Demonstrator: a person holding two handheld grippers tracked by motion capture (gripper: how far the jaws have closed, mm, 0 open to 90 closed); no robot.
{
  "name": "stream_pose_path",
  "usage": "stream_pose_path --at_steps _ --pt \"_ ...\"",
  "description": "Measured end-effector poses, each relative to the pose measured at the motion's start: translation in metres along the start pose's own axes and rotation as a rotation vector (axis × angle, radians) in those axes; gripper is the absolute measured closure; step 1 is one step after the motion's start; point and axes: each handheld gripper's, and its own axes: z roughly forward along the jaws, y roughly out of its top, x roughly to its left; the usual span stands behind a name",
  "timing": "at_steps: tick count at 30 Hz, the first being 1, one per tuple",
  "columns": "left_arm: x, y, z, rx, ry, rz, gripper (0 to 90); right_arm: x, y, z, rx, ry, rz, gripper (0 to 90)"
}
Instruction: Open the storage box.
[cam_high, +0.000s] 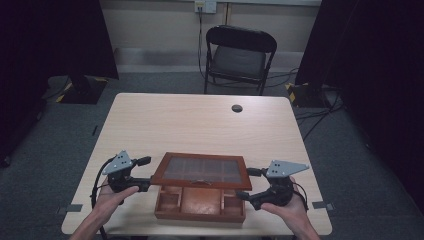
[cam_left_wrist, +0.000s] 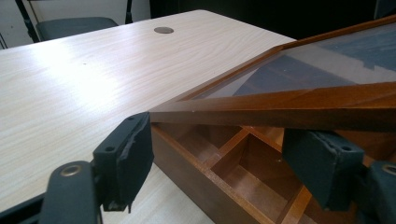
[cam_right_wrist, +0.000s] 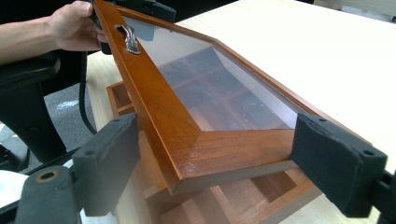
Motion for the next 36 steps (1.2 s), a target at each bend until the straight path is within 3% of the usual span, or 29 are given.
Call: stream_pose_path --at_steps 8,28,35,36 --pt "0.001 0.004 0.000 -0.013 -0.013 0.004 27.0 -0.005 0.002 0.002 -0.012 -0.023 0.001 18.2" --pt "0.008 0.019 0.013 -0.046 -0.026 0.020 29.2 -0.024 0.016 0.010 -0.079 -0.005 0.029 32.4" --pt "0.016 0.018 0.017 -0.049 -0.015 0.006 35.3 -0.034 0.019 0.016 -0.082 -0.023 0.057 32.1" --pt "0.015 0.017 0.018 -0.052 -0.014 -0.011 37.0 -0.036 0.020 0.016 -0.087 -0.024 0.062 32.1"
